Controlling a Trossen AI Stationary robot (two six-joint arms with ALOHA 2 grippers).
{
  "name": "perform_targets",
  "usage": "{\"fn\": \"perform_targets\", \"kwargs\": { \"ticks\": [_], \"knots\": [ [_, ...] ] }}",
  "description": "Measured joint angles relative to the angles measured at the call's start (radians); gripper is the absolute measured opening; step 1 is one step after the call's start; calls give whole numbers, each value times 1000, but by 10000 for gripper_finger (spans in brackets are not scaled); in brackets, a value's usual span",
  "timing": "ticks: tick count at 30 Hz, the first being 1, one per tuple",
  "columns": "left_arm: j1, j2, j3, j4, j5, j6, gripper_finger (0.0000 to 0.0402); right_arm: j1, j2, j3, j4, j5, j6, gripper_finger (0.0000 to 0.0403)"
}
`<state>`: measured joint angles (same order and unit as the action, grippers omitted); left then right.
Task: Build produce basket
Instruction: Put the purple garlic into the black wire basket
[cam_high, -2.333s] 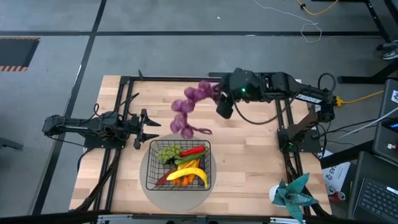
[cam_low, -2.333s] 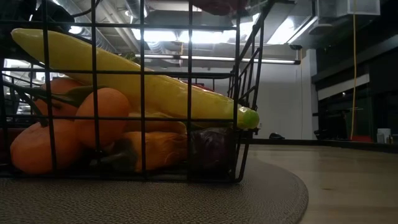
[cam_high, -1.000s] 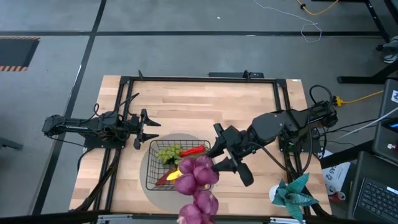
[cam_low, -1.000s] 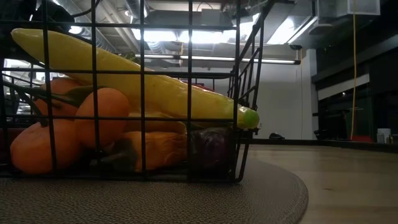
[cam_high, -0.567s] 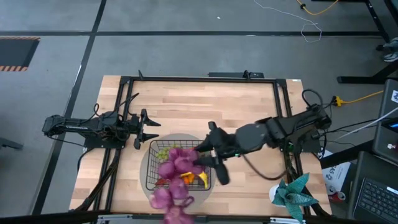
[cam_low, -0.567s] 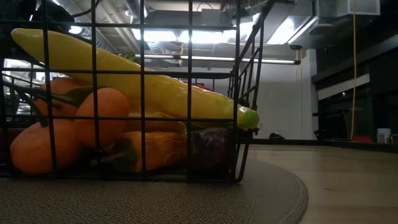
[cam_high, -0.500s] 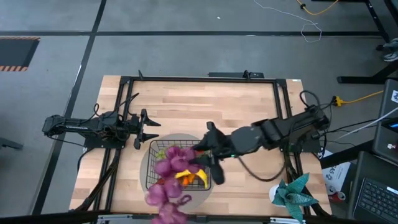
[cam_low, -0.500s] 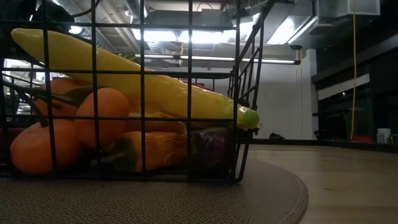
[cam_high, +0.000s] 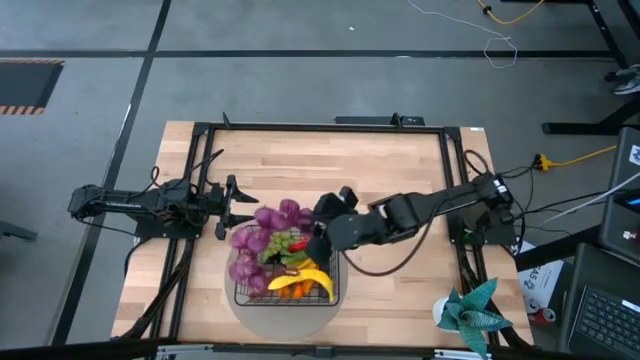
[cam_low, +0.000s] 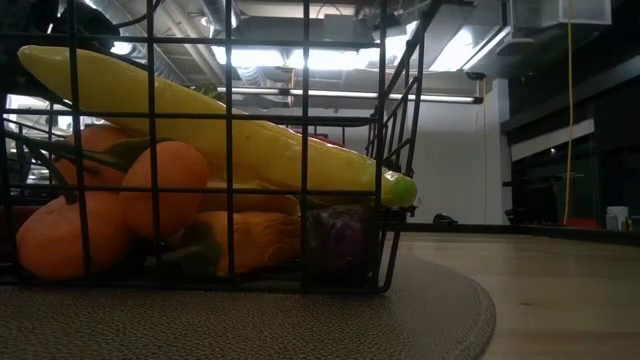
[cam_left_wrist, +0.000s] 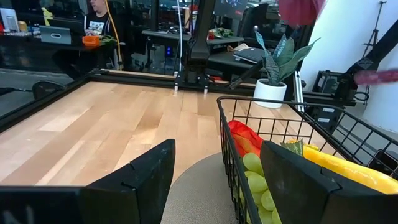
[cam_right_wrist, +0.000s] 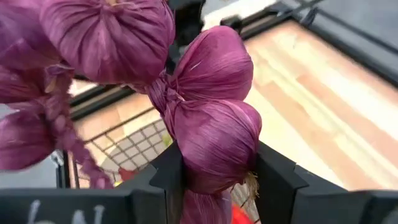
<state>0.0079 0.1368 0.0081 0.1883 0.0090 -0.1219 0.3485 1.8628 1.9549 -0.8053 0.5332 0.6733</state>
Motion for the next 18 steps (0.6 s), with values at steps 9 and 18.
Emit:
{"fn": "perform_targets", "kwargs": {
  "ticks": [9, 18],
  "knots": [
    [0, 0, 0, 0, 0, 0, 231, 0, 77, 0, -42, -26, 70, 167],
    [0, 0, 0, 0, 0, 0, 231, 14, 84, 0, -234, -3, 319, 171]
  ]
}}
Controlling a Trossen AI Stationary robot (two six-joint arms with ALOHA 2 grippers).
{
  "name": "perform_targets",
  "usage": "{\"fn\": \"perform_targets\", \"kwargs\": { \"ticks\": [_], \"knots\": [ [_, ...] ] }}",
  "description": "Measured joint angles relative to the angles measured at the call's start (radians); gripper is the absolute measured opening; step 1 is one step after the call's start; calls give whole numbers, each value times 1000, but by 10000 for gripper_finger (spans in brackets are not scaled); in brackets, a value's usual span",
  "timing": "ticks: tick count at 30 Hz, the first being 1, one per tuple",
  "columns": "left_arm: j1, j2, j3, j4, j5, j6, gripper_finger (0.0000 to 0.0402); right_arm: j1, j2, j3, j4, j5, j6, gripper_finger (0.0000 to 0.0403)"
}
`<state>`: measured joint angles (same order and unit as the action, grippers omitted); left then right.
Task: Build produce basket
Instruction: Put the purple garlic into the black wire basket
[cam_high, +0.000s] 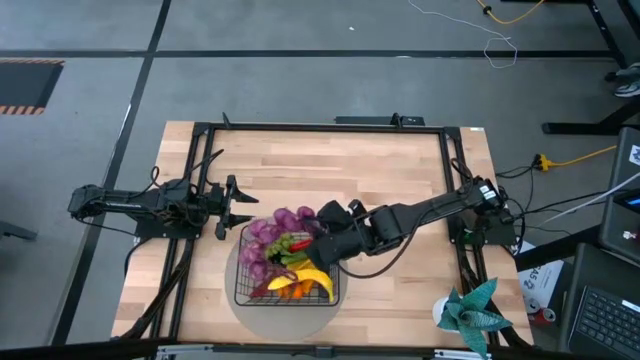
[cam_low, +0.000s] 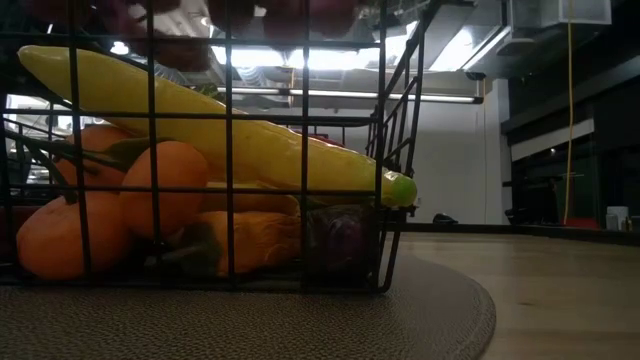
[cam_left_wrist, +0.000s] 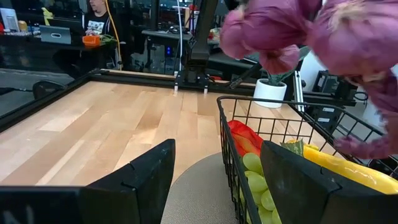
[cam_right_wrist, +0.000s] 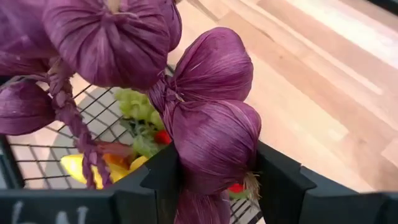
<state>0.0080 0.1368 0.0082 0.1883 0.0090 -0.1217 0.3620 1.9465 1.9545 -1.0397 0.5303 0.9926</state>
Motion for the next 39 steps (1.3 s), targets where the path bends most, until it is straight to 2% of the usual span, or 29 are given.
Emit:
{"fn": "perform_targets", "kwargs": {
  "ticks": [10, 17, 24, 31, 34, 39],
  "knots": [
    [0, 0, 0, 0, 0, 0, 231, 42, 5, 0, -8, -14, 71, 187],
    [0, 0, 0, 0, 0, 0, 231, 24, 50, 0, -21, -179, 73, 218],
    [0, 0, 0, 0, 0, 0, 231, 8, 91, 0, -19, -180, 95, 263],
    [0, 0, 0, 0, 0, 0, 231, 4, 76, 17, -22, -192, 67, 268],
    [0, 0, 0, 0, 0, 0, 231, 5, 72, 36, -22, -144, 9, 268],
    [0, 0, 0, 0, 0, 0, 231, -9, 71, 0, 69, 114, -138, 268]
  ]
}}
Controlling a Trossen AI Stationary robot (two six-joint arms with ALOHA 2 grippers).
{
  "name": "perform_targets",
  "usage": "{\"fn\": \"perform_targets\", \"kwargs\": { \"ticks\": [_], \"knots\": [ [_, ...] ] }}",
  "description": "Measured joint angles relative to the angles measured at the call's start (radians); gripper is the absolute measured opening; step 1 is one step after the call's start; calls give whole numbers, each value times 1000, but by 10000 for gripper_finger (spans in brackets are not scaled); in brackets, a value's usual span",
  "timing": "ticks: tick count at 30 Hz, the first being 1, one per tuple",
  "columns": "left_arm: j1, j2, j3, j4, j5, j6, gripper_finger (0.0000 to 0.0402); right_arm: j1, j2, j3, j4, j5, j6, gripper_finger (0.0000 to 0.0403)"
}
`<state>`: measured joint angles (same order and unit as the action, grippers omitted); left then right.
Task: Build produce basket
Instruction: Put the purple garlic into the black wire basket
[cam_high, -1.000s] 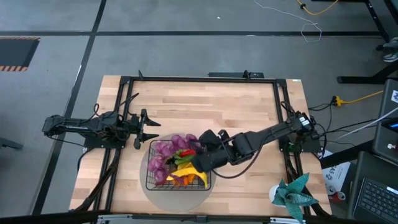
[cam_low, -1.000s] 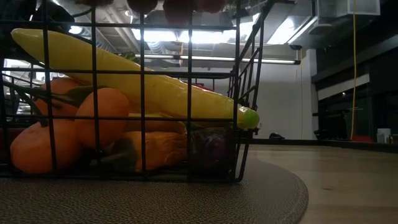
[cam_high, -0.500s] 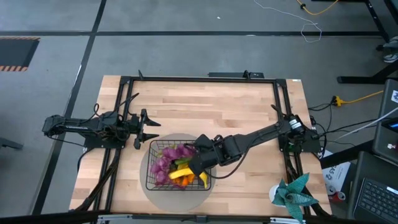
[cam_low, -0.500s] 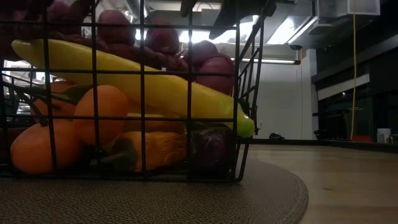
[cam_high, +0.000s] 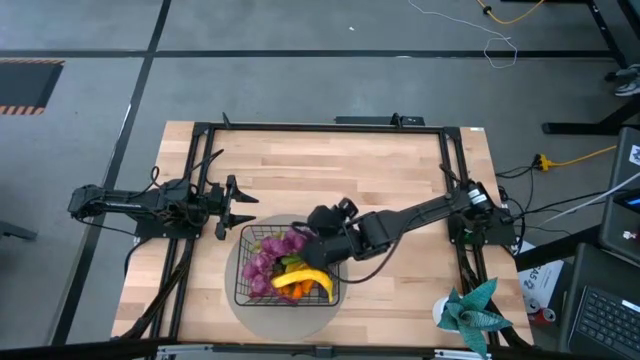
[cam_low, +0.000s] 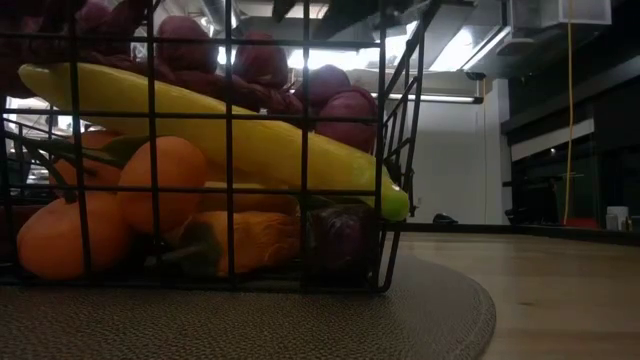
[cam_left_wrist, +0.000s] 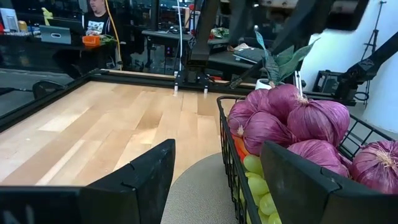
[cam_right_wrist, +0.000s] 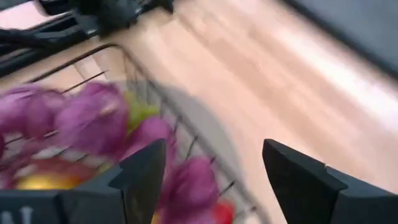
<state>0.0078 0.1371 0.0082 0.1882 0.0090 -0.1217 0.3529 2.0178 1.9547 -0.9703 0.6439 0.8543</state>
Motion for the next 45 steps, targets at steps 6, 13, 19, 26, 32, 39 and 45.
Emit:
{"fn": "perform_targets", "kwargs": {
  "ticks": [6, 13, 19, 26, 32, 39, 45],
  "knots": [
    [0, 0, 0, 0, 0, 0, 231, -4, 2, -156, 311, 52, -206, 268],
    [0, 0, 0, 0, 0, 0, 231, -3, 2, -315, 449, -89, -174, 268],
    [0, 0, 0, 0, 0, 0, 231, -4, 1, -328, 450, -88, -156, 268],
    [0, 0, 0, 0, 0, 0, 231, 15, -1, -179, 402, -89, -212, 268],
    [0, 0, 0, 0, 0, 0, 231, 44, -4, -66, 407, -48, -290, 268],
    [0, 0, 0, 0, 0, 0, 231, 21, 33, -62, 660, -8, -460, 268],
    [0, 0, 0, 0, 0, 0, 231, -26, 161, -62, 701, -107, -429, 268]
  ]
}}
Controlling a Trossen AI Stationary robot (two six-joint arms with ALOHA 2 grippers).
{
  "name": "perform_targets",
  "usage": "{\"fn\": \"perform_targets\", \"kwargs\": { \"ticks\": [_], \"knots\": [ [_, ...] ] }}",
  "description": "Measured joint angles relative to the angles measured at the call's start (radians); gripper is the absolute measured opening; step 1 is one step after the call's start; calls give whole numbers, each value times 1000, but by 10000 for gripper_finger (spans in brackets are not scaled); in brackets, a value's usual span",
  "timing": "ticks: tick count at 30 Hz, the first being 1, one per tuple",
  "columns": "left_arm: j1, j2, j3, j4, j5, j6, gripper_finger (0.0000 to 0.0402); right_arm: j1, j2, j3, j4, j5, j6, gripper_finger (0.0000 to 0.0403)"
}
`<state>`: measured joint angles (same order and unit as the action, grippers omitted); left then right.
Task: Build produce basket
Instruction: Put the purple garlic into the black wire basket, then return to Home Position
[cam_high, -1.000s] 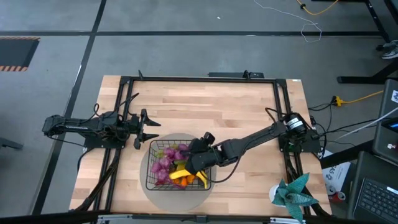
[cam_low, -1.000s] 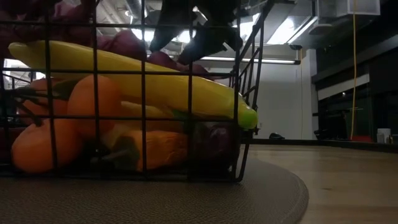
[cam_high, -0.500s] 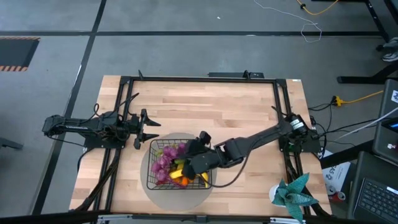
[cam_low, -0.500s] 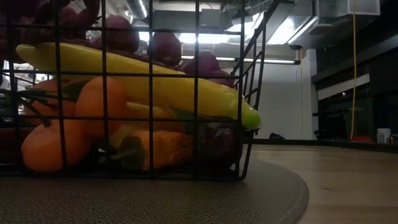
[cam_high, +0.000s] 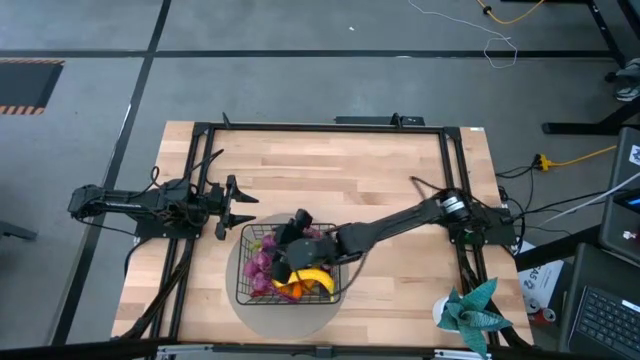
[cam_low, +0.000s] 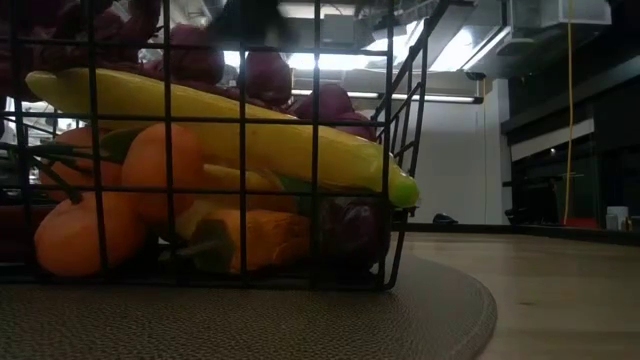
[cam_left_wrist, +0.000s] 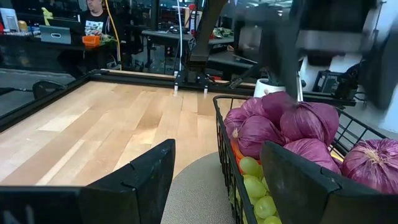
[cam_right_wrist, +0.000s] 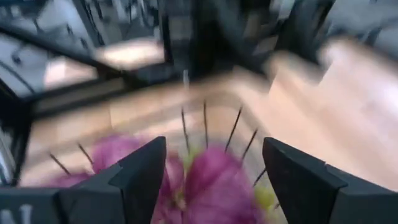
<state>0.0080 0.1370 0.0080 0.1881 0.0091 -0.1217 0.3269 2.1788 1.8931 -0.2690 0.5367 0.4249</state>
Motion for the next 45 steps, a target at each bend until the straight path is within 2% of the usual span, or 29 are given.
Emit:
{"fn": "perform_targets", "kwargs": {
  "ticks": [3, 9, 18, 23, 29, 33, 42, 45],
  "knots": [
    [0, 0, 0, 0, 0, 0, 231, -5, 74, -1, -12, -83, 63, 268],
    [0, 0, 0, 0, 0, 0, 231, -4, 149, 5, 8, -156, 149, 268],
    [0, 0, 0, 0, 0, 0, 231, -2, 106, 24, -24, -174, 117, 268],
    [0, 0, 0, 0, 0, 0, 231, -2, 81, 140, -137, -177, 112, 268],
    [0, 0, 0, 1, 0, 0, 231, 3, 82, 312, -355, -175, 106, 268],
    [0, 0, 0, 0, 0, 0, 231, 21, 82, 458, -537, -201, 43, 268],
    [0, 0, 0, 1, 0, 0, 231, 61, -31, 432, -553, -314, -232, 268],
    [0, 0, 0, 0, 0, 0, 231, 61, -63, 431, -696, -349, -217, 268]
  ]
}}
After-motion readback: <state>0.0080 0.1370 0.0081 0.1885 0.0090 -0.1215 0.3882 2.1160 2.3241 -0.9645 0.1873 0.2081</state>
